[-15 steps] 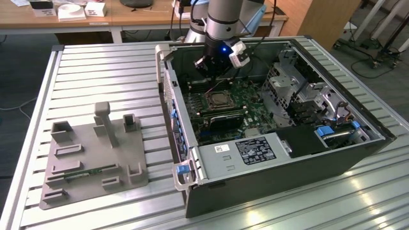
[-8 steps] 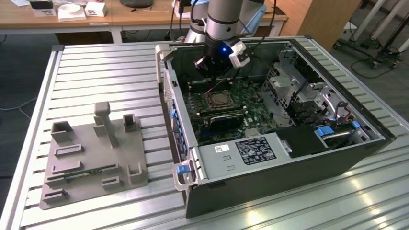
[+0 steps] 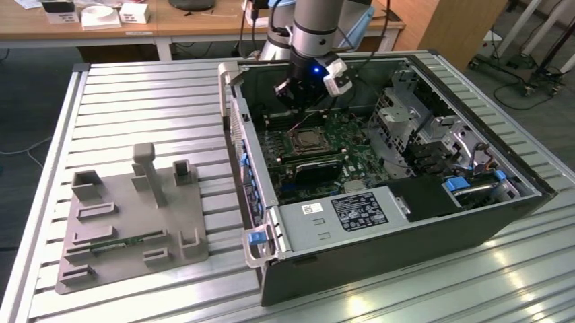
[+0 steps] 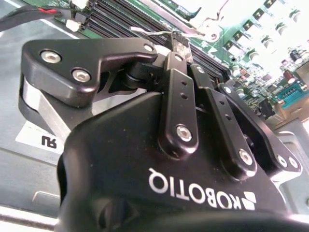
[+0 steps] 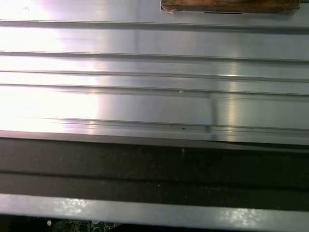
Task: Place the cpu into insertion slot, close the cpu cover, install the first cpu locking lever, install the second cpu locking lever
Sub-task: 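Install the first cpu locking lever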
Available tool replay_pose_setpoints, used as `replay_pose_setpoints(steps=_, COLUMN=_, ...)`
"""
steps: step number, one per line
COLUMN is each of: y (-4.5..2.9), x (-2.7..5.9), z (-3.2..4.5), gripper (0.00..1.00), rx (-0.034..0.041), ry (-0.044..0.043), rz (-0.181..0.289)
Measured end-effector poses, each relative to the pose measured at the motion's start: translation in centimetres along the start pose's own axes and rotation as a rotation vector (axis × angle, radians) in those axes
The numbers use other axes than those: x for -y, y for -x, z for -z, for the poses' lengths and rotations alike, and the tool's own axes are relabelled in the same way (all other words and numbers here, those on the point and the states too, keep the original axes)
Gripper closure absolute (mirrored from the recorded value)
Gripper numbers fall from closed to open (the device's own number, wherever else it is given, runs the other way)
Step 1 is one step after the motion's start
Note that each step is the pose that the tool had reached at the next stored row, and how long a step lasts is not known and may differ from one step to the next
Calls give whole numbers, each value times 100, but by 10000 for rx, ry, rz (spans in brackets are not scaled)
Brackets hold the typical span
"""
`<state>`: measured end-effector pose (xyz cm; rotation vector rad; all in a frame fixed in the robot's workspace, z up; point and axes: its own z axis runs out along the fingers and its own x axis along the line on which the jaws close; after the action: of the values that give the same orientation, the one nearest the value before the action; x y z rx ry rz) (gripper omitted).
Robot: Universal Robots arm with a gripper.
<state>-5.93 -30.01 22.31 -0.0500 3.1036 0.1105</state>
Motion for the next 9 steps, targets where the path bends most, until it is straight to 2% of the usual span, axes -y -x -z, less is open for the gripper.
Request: replay_pose_setpoints(steps=9, y=20, x=1, z=-20, gripper=90, rx=6, ry=1, rz=-72)
